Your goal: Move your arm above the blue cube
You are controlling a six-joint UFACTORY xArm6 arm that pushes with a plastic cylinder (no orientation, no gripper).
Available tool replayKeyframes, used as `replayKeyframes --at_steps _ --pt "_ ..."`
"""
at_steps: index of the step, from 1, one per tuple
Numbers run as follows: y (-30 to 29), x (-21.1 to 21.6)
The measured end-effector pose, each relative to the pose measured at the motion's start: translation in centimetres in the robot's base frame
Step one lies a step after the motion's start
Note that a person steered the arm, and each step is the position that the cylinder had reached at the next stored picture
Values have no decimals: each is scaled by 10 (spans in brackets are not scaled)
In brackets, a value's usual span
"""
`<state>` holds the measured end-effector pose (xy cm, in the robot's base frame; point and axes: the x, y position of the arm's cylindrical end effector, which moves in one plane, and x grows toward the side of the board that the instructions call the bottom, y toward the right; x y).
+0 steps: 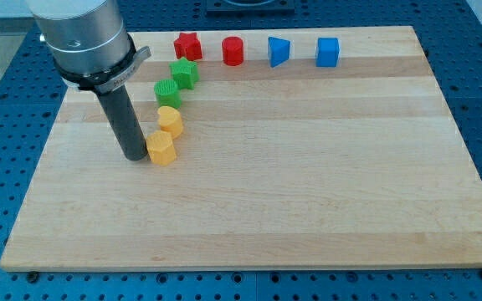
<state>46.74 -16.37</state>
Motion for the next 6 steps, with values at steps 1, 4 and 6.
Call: replayKeyframes --at_steps 1,4,6 --pt "0 16" --pt "175 6" --pt "349 -152"
